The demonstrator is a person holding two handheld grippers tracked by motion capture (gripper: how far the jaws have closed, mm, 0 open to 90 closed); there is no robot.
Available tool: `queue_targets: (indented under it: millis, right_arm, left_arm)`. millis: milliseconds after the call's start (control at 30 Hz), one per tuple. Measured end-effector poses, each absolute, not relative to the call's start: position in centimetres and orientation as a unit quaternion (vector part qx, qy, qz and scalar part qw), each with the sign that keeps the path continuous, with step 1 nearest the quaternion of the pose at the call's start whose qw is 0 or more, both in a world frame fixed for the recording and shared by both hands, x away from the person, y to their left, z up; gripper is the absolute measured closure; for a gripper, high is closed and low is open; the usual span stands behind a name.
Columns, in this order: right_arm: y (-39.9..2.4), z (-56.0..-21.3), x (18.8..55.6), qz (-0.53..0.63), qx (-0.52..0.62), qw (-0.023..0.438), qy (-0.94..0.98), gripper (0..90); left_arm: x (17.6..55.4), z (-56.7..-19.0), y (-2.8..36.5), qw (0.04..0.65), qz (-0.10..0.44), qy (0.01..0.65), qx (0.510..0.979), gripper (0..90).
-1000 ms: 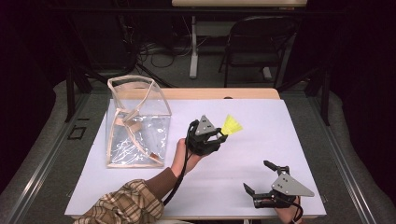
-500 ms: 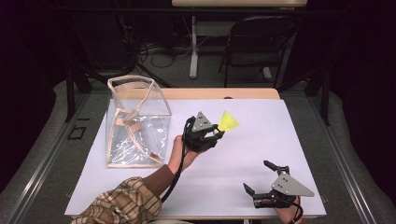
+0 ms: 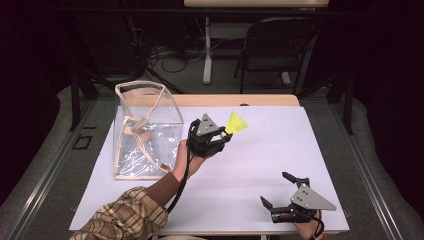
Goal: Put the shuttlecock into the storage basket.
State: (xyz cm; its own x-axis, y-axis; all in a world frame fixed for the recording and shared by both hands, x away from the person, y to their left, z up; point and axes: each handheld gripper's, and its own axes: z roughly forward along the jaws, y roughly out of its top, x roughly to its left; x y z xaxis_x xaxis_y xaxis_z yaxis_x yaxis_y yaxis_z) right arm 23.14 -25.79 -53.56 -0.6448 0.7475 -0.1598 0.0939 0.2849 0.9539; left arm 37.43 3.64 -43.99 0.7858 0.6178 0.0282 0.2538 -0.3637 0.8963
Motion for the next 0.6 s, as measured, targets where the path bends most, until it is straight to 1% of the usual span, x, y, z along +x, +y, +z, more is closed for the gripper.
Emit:
queue_targets:
  millis: [600]
  right_arm:
    - [-25.8,-53.6,23.2,0.527,0.286,0.309,0.738,0.0]
  left_arm:
    - [38.4,-42.8,5.4,0.496,0.207,0.280,0.796,65.2]
